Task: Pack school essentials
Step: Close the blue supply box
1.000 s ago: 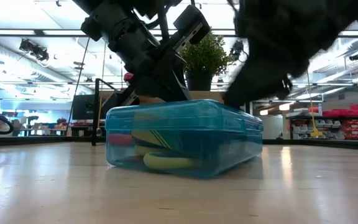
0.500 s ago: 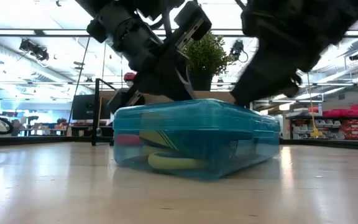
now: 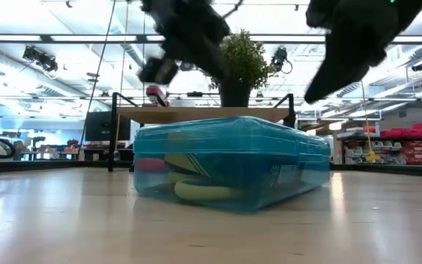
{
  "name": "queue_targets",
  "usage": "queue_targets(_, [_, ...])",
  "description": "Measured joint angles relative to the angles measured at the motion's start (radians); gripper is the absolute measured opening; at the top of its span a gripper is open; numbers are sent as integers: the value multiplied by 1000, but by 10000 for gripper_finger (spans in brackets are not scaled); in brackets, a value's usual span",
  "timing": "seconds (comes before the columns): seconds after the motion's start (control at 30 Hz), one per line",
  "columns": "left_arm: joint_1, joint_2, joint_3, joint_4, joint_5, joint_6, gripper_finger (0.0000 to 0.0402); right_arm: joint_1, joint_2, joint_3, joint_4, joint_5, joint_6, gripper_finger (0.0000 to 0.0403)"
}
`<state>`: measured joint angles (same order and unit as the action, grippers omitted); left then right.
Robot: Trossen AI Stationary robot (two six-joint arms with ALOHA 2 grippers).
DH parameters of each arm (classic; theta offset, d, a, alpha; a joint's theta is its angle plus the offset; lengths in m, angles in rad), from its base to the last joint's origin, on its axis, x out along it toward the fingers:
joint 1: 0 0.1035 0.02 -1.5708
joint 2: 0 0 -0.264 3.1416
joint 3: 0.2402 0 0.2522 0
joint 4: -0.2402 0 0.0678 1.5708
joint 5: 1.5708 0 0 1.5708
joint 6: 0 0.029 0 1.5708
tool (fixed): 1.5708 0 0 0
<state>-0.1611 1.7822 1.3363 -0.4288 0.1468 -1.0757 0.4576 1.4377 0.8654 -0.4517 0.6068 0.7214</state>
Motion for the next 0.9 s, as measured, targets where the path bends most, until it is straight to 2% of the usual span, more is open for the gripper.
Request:
queue_targets(0.13, [-54, -18, 84, -170, 24, 41, 15, -61, 13, -25, -67, -4, 13, 161])
queue_targets(0.27, [-124, -18, 141, -281, 74, 37, 6, -147, 20, -72, 2, -88, 32, 161])
queue_targets(0.37, [-178, -18, 151, -286, 87, -16, 4, -215, 20, -97, 108, -203, 23, 161])
queue_targets(0.47, [-223, -18, 152, -270, 86, -106, 14, -280, 20, -105, 193, -373, -37, 161])
queue_targets(0.6, [-262, -18, 153, -245, 25, -259, 29, -355, 19, -105, 236, -539, -75, 161])
queue_targets(0.73, [-280, -16, 153, -223, -47, -361, 30, -404, 19, -105, 221, -564, -100, 161])
queue_targets(0.9, [-287, 31, 153, -223, -58, -385, 11, -438, 19, -105, 230, -579, -113, 161])
